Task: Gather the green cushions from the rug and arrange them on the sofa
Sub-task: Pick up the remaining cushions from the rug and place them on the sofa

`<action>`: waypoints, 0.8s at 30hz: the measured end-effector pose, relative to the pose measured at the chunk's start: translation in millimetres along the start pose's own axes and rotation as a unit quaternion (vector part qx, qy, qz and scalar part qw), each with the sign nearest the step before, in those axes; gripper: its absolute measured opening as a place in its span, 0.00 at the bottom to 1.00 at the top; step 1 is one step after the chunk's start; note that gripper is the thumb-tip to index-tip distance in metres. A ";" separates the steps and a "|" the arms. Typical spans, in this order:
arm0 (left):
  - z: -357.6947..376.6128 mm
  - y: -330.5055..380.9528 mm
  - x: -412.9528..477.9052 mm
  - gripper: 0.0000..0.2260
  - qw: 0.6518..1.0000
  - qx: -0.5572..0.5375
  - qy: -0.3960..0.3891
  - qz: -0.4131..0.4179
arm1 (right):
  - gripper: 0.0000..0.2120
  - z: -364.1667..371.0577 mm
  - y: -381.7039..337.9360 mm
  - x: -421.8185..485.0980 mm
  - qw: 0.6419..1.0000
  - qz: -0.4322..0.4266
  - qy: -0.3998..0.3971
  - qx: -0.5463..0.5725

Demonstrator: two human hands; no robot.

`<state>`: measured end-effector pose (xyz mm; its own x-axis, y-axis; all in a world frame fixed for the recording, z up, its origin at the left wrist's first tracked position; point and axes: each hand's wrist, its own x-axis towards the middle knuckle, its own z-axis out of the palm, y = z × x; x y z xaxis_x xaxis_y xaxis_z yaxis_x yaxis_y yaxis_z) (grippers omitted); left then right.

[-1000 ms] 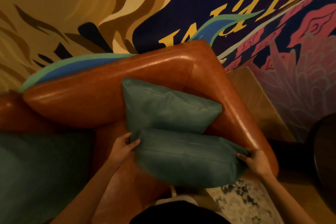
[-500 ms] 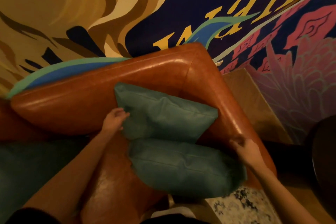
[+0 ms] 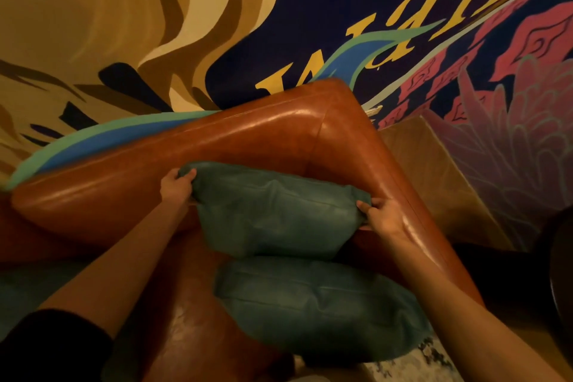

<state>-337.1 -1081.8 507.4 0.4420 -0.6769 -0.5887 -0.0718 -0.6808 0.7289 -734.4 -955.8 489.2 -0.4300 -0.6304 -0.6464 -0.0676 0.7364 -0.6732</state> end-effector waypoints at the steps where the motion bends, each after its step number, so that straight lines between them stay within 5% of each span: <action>1: -4.2 -2.2 -3.8 0.05 1.000 -0.017 0.002 0.008 | 0.06 0.9 1.2 -1.7 1.000 -0.010 -0.005 0.015; 8: -23.1 -26.9 -9.5 0.07 0.993 -0.115 0.001 -0.002 | 0.10 19.3 12.0 6.3 0.997 -0.001 -0.019 0.078; 11: -25.2 -23.9 -4.6 0.03 0.997 -0.075 -0.011 -0.009 | 0.06 21.6 4.9 13.4 0.999 0.014 -0.024 0.037; 17: -29.8 -4.9 4.7 0.19 0.998 0.058 0.037 0.007 | 0.09 7.0 -8.6 6.3 0.998 0.000 -0.048 -0.033; 20: -33.9 -5.1 2.8 0.19 0.994 0.090 0.061 0.029 | 0.11 8.3 -4.9 6.7 0.997 -0.042 -0.013 -0.058; 24: -45.0 5.2 -4.7 0.14 0.989 0.124 0.067 0.048 | 0.09 -2.0 -17.7 6.5 0.997 -0.004 -0.066 -0.029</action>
<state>-299.3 -1069.5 529.7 0.5360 -0.7094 -0.4576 -0.3278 -0.6744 0.6616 -737.8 -972.5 497.7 -0.3067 -0.6608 -0.6850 -0.1239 0.7413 -0.6596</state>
